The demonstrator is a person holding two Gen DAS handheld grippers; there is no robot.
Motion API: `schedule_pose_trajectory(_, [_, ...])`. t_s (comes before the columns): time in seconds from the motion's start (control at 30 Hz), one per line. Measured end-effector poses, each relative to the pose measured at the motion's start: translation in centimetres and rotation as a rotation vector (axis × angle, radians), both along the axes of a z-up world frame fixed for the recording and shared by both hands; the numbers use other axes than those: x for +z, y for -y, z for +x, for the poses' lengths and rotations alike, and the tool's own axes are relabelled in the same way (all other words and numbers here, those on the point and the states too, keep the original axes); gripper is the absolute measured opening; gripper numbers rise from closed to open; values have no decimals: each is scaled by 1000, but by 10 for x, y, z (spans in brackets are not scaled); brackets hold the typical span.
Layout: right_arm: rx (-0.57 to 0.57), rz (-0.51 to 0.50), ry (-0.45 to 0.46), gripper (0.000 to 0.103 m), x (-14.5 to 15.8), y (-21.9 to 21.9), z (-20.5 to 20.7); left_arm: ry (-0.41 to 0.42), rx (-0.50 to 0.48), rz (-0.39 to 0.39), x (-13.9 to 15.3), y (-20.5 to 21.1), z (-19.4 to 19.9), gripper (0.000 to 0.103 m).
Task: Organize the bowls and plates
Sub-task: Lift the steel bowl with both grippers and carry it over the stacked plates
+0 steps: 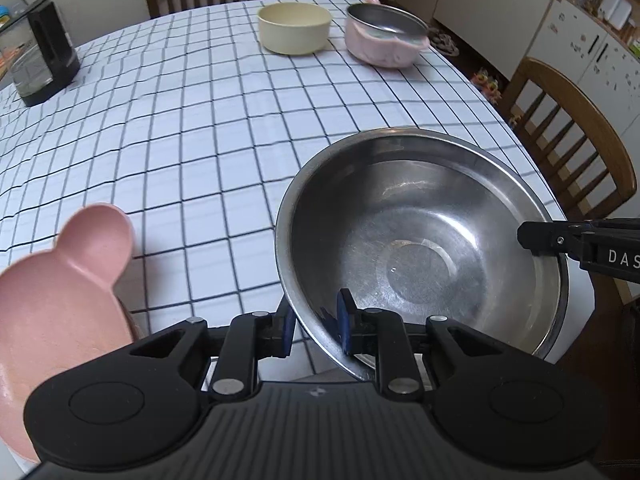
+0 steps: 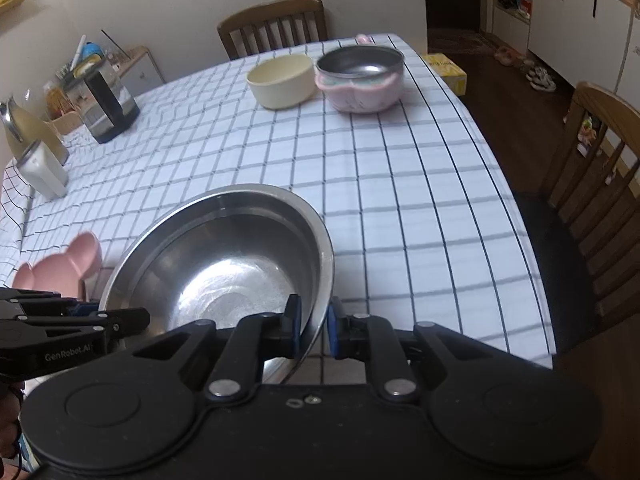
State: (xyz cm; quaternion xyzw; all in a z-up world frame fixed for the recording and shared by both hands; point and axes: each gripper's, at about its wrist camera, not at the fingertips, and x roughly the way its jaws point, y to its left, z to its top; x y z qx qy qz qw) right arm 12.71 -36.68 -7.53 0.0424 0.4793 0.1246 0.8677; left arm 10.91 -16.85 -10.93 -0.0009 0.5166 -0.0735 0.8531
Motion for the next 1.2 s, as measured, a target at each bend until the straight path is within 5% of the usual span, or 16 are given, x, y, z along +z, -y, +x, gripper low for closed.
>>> schedule_pose_trajectory(0.93, [-72, 5, -92, 14, -35, 26, -15, -56, -96, 11, -22, 14, 0, 21])
schedule_pose_trajectory(1.2, [-98, -3, -92, 24, -34, 26, -14, -42, -95, -2, -17, 7, -2, 21])
